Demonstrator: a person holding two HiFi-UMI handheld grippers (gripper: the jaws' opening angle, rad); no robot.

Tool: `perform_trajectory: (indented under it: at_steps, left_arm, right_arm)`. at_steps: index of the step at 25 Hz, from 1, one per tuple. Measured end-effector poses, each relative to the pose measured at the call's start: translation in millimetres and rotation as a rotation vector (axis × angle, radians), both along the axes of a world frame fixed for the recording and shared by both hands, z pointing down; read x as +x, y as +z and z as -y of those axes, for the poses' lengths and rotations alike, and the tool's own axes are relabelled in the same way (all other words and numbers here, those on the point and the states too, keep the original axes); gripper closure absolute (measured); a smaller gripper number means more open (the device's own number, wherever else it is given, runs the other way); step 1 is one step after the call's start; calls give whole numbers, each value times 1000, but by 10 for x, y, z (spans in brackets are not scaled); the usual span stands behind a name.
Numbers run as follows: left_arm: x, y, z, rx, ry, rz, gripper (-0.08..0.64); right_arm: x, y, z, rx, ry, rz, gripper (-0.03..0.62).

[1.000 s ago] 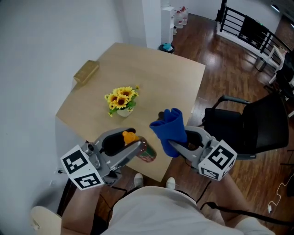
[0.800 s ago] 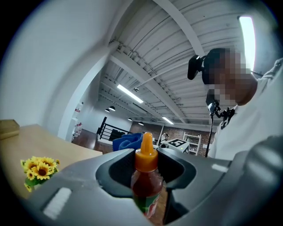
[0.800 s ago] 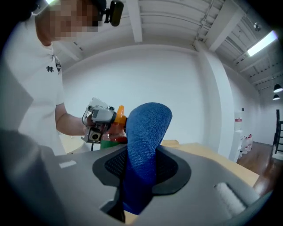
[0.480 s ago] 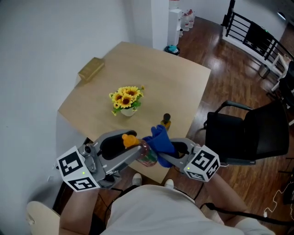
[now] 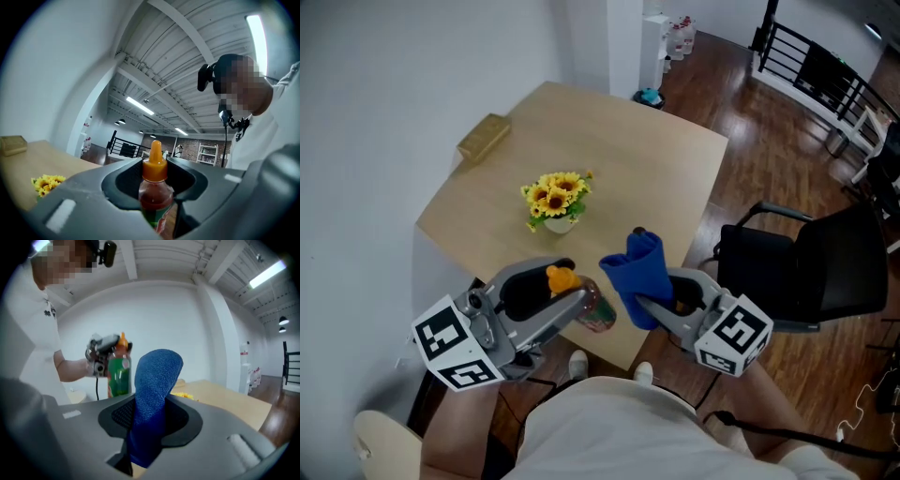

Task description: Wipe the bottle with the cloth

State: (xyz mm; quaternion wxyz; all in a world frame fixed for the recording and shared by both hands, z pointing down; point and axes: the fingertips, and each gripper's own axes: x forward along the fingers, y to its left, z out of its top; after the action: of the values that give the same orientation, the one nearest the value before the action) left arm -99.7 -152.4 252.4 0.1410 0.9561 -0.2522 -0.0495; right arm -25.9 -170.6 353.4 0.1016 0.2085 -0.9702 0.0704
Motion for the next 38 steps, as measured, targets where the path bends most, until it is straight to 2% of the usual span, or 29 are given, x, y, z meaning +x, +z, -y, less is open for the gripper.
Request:
perform_trajectory:
  at_steps: [3, 5, 12, 17, 19, 23, 25, 28, 34, 36, 38]
  left_arm:
    - [-49, 194, 80, -34, -35, 11, 397]
    - [-89, 266, 145, -57, -59, -4, 397]
    - [-131, 183, 247, -59, -75, -42, 397]
    - [-172, 161, 329, -56, -90, -50, 397]
    - [-165, 172, 353, -52, -94, -40, 397]
    - [-185, 238, 407, -57, -114, -16, 397]
    - [-181, 272, 430, -64, -120, -17, 397]
    - [-145, 269, 439, -68, -118, -33, 397]
    - [-277, 53, 432, -46, -134, -79, 397]
    - [-323, -43, 407, -27, -133, -87, 397]
    - [-338, -149, 360, -6, -124, -97, 397]
  right_arm:
    - [-119, -582, -189, 175, -49, 61, 454]
    - [-208, -667, -319, 215, -82, 68, 454]
    - [-315, 115, -468, 77, -94, -96, 454]
    - [-204, 651, -548, -14, -68, -197, 454]
    - [-157, 630, -597, 1, -64, -214, 454]
    - [-262, 148, -765, 99, -90, -225, 454]
    - [-403, -8, -823, 110, -102, -204, 454]
    - [-600, 71, -781, 102, -110, -185, 454]
    - [-637, 786, -777, -6, -119, -235, 454]
    - [-568, 1038, -774, -105, -110, -237, 454]
    - [-532, 1188, -736, -259, -106, -173, 454]
